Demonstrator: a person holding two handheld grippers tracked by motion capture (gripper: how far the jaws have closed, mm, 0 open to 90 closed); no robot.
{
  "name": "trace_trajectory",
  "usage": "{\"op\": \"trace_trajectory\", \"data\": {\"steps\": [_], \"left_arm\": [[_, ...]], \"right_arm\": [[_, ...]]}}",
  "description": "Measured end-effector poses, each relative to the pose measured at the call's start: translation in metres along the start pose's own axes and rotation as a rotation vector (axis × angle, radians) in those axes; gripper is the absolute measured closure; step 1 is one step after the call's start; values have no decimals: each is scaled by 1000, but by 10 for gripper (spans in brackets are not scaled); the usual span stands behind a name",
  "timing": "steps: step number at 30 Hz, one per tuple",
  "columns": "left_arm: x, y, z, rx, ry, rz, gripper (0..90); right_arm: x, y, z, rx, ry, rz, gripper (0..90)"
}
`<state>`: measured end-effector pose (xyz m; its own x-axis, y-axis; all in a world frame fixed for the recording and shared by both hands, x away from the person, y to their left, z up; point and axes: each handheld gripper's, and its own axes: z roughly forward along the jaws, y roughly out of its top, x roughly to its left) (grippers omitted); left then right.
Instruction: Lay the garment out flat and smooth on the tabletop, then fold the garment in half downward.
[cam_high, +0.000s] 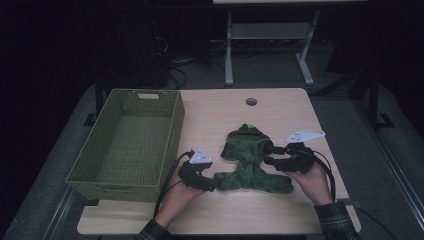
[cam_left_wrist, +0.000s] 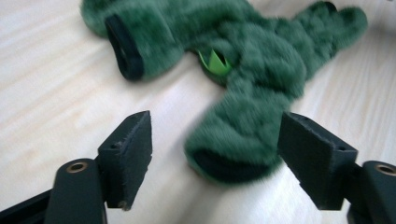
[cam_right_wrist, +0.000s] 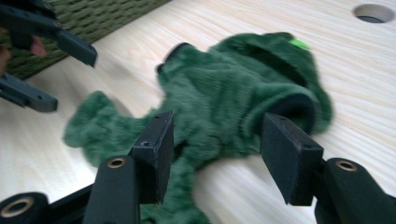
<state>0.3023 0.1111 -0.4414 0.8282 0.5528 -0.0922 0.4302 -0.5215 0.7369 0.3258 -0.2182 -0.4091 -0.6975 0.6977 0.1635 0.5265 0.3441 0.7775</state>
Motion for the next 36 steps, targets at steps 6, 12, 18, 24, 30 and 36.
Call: {"op": "trace_trajectory", "data": {"steps": [6,12,18,24,30,36], "left_arm": [[-11,-19,-4,9,5,5,208],[-19,-35,-1,32,20,12,152],[-24,-44,-1,41,23,36,134],[-24,-50,-3,53,46,53,127],[-22,-54,-3,36,60,78,128],[-22,-54,-3,34,59,79,128]], "right_arm": [[18,2,11,-1,28,-32,452],[37,3,27,23,66,-51,469],[59,7,40,30,110,-91,523],[76,10,49,39,138,-113,609],[94,13,60,54,182,-150,683],[110,13,78,95,215,-181,750]]}}
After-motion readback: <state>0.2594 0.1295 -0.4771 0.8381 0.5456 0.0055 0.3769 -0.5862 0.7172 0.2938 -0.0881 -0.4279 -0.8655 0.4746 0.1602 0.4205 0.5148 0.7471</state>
